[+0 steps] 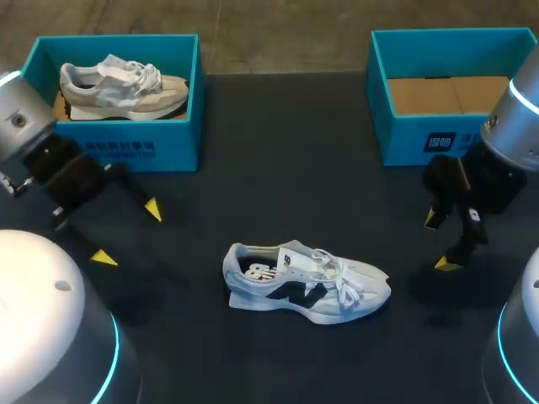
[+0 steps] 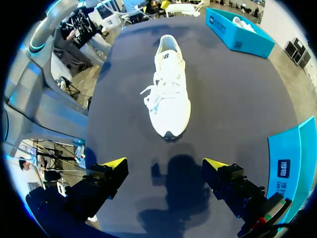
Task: Take the shoe out of the shoebox, open the shoe tongue, remove and reinsert the insole, then place the shoe into the shoebox
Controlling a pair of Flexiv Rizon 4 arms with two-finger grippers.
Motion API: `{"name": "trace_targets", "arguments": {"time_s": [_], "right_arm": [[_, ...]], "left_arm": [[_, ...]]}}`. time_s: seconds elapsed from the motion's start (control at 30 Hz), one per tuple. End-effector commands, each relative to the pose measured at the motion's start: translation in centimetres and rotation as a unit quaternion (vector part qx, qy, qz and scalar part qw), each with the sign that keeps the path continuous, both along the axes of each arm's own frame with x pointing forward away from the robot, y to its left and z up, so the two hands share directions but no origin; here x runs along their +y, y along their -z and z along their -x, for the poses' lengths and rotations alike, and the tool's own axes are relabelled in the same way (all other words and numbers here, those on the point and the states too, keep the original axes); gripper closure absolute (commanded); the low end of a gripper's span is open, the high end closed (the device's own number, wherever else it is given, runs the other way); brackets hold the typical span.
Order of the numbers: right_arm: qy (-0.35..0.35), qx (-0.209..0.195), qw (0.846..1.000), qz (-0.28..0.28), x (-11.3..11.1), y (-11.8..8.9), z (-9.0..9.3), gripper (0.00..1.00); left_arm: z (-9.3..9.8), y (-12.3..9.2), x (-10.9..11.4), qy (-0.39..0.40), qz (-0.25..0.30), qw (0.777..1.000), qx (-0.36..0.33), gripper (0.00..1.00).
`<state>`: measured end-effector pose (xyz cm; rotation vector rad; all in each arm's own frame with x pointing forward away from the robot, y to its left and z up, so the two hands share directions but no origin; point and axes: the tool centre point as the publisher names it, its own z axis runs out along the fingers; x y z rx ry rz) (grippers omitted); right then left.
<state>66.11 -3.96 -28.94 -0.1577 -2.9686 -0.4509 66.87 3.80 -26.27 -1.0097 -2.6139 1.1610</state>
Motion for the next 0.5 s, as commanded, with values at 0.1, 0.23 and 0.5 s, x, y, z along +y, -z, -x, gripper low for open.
{"name": "trace_targets", "arguments": {"time_s": [0.1, 0.23, 0.5], "right_arm": [[0.0, 0.0, 1.0, 0.001, 0.0, 0.1, 0.0, 0.0], [0.0, 0.0, 1.0, 0.001, 0.0, 0.1, 0.0, 0.0], [0.0, 0.0, 1.0, 0.001, 0.0, 0.1, 0.0, 0.0]], "left_arm": [[-0.6, 1.5, 1.8, -0.209, 0.121, 0.952, 0.187, 0.0], [-0.5, 2.1, 2.1, -0.224, 0.144, 0.939, 0.217, 0.0], [0.1, 3.9, 1.7, -0.279, 0.164, 0.915, 0.241, 0.0]]}}
